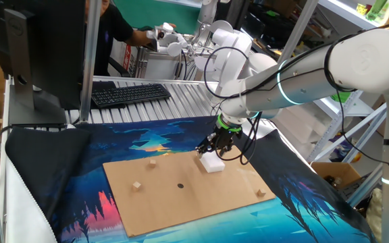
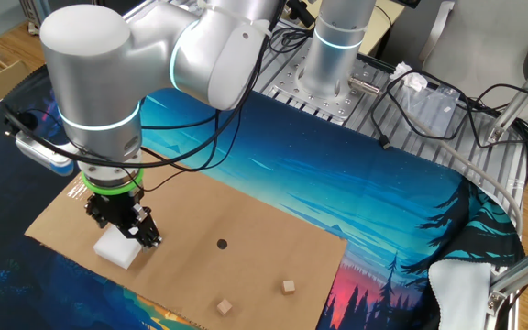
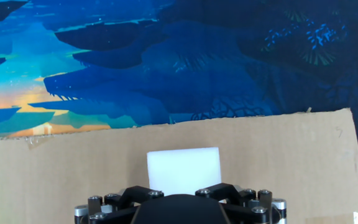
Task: Clean the tabletop with a sponge
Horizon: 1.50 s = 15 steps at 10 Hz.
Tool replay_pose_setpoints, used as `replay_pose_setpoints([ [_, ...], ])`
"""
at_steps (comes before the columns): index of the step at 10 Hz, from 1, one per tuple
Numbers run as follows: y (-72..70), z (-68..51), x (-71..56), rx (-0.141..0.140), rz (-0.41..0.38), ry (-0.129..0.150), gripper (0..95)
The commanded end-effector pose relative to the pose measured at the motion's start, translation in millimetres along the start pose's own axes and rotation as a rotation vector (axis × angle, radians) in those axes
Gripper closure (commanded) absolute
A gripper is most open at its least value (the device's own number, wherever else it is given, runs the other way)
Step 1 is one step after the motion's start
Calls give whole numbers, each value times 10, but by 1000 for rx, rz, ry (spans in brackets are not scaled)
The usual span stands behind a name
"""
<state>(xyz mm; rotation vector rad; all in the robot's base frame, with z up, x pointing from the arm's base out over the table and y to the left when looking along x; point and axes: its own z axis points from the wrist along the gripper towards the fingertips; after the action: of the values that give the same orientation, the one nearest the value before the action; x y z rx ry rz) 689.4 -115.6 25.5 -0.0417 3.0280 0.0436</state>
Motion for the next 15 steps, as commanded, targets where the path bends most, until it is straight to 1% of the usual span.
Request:
replay_pose_setpoints([
  [1, 1, 0, -1, -1, -3, 5, 0],
  [2, 1, 0, -1, 0, -13, 16, 0],
  [3, 1, 0, -1, -2, -26, 42, 0],
  [6, 1, 0, -1, 2, -31, 46, 0],
  [9, 1, 0, -1, 7, -36, 89, 0],
  [10, 1, 0, -1, 17, -36, 93, 0],
  [12, 1, 0, -1, 21, -35, 123, 0],
  [13, 1, 0, -1, 37, -38, 143, 0],
  [14, 1, 0, -1, 39, -39, 149, 0],
  [15, 1, 0, -1, 46, -37, 148, 0],
])
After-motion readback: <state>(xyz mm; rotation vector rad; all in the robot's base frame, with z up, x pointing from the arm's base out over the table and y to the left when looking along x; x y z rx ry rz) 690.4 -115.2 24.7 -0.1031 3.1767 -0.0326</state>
